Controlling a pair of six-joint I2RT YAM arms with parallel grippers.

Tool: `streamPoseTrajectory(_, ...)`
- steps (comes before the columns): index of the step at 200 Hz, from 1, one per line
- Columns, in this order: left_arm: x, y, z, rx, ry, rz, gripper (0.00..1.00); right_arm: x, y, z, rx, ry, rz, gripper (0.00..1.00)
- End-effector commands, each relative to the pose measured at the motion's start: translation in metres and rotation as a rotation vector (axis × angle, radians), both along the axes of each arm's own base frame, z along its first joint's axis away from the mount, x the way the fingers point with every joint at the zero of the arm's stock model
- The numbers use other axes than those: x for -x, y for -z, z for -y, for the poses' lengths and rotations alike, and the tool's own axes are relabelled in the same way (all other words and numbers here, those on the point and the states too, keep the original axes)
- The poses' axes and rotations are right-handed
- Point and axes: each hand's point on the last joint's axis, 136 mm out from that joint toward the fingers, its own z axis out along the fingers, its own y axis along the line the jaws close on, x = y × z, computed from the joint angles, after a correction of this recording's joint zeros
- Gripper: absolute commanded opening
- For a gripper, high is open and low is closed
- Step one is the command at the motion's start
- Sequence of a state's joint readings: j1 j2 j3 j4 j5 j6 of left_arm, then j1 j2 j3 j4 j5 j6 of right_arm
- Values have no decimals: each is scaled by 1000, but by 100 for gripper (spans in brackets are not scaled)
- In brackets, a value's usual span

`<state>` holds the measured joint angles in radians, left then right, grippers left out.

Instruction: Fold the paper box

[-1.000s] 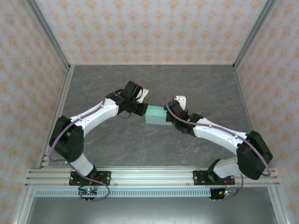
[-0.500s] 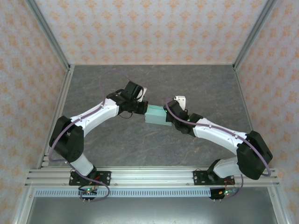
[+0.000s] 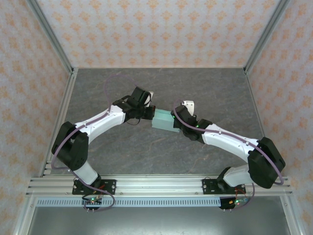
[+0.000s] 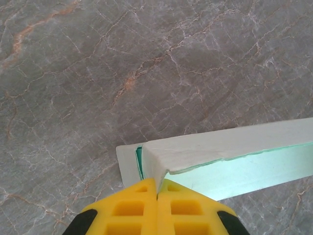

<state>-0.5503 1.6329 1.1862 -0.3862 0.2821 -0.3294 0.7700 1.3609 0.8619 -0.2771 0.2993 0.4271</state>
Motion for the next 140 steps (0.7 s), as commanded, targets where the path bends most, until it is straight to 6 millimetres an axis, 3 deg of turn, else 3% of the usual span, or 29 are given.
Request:
streamPoseTrajectory(1, 4, 8, -5, -22, -30, -4, 0, 4, 3, 6, 31, 18, -18, 0)
streamPoseTrajectory(140, 14, 19, -16, -72, -26, 48, 0, 6, 4, 9, -19, 88, -33, 0)
